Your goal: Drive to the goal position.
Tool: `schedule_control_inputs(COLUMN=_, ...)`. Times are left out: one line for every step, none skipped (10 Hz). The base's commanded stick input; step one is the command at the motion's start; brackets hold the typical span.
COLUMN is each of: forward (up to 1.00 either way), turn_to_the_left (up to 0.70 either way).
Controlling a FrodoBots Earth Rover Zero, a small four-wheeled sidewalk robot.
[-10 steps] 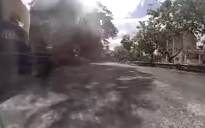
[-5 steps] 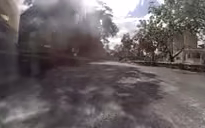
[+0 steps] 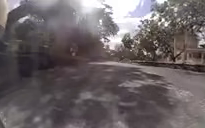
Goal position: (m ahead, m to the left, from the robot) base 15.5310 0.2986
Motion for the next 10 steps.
schedule_control_inputs(forward=0.7, turn_to_the_left=0.0)
schedule_control_inputs(forward=0.7, turn_to_the_left=0.0)
schedule_control_inputs(forward=0.7, turn_to_the_left=0.0)
schedule_control_inputs(forward=0.7, turn_to_the_left=0.0)
schedule_control_inputs(forward=0.7, turn_to_the_left=0.0)
schedule_control_inputs(forward=0.7, turn_to_the_left=0.0)
schedule_control_inputs(forward=0.7, turn_to_the_left=0.0)
schedule_control_inputs(forward=0.7, turn_to_the_left=0.0)
schedule_control_inputs(forward=0.7, turn_to_the_left=0.0)
schedule_control_inputs(forward=0.7, turn_to_the_left=0.0)
